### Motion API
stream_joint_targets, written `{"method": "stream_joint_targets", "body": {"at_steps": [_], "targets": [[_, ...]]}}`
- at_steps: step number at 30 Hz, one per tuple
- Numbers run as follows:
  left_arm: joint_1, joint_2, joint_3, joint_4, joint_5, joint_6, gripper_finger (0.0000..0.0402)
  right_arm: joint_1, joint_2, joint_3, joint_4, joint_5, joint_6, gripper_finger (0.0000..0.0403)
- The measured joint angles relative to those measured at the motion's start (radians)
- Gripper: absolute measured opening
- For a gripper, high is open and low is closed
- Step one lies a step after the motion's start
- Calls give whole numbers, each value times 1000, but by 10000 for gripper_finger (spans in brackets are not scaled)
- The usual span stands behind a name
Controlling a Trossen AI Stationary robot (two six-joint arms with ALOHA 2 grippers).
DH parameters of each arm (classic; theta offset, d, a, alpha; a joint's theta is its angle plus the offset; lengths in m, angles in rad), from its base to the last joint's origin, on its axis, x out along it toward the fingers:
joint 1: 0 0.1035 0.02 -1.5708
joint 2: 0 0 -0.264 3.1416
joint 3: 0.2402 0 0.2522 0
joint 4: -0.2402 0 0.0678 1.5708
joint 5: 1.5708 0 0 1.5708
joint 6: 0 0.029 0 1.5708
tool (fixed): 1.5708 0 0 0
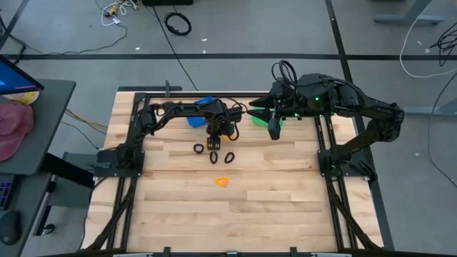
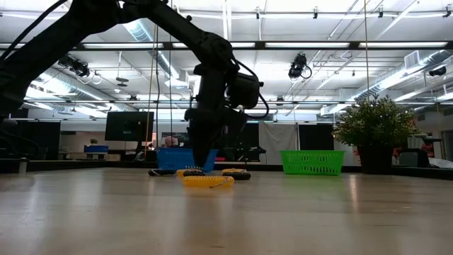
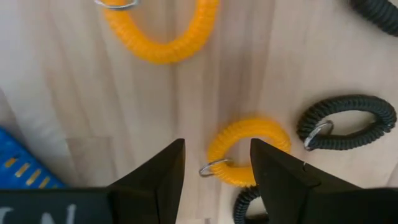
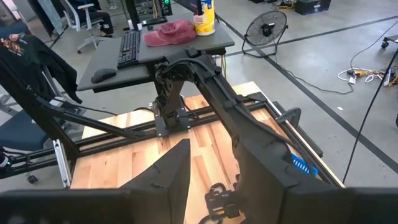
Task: Sort spring keychains
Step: Put the yellow spring keychain into the blue bin
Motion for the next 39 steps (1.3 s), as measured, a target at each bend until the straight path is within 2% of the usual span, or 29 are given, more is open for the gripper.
{"method": "stream_joint_targets", "body": {"at_steps": [13, 24, 27, 33, 39], "targets": [[21, 0, 0, -65, 87, 61, 172, 0, 0, 0, 0, 0, 0, 136], [21, 5, 0, -54, 82, 77, 172, 0, 0, 0, 0, 0, 0, 136], [16, 4, 0, -71, 66, 26, 172, 0, 0, 0, 0, 0, 2, 136], [-6, -39, 0, -138, 86, 5, 172, 0, 0, 0, -1, 0, -1, 136], [-34, -56, 0, -108, 100, 24, 170, 0, 1, 0, -4, 0, -1, 136]]}}
